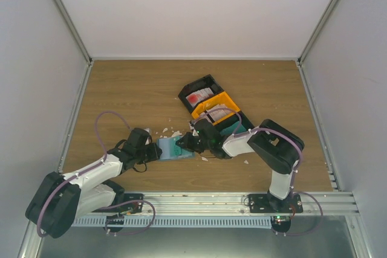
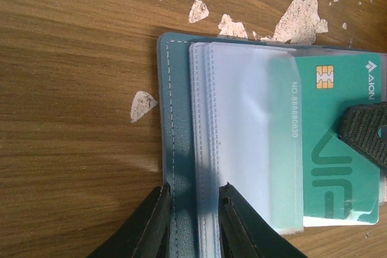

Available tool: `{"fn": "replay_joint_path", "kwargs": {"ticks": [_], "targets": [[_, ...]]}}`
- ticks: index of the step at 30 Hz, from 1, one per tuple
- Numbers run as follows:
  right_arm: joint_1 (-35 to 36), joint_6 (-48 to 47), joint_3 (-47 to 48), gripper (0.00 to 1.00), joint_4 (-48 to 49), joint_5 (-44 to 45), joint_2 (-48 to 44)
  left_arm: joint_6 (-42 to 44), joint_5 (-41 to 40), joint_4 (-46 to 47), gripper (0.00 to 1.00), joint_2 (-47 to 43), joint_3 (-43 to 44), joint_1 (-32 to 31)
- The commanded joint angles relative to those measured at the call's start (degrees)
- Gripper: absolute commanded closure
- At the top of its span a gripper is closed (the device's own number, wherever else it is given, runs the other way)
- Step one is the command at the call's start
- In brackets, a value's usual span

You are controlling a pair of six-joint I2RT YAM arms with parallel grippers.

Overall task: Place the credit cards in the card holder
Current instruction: Insert the credit card into the card holder.

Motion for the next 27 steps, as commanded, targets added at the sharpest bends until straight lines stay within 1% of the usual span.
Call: {"fn": "replay_joint_path", "kwargs": {"ticks": [1,12,16,19,22,27], "targets": [[0.79,0.34,-0.77,1.00,0.95,-0.35,2.73,1.02,2.32,3.10,0.74,0.98,-1.08,0.11],[1.97,-0.01,0.20,0.97,2.39,0.89,4.76,1.49,5.38,5.15,0.74,1.87,-1.50,0.11],[2.29,-0.81,0.86,0.93,2.48,1.00,5.20,1.55,6.13,5.59,0.74,1.60,-1.85,0.11],[2.52,-1.76,1.07,0.89,2.03,1.10,5.03,1.74,6.25,5.51,0.74,1.40,-1.79,0.11],[2.56,-3.19,0.91,0.82,-0.20,3.01,3.20,1.77,5.94,5.18,0.74,1.09,-1.70,0.10],[2.52,-7.20,2.04,0.63,-7.56,7.84,-1.34,1.76,5.37,4.78,0.74,0.45,-1.61,0.11]]}}
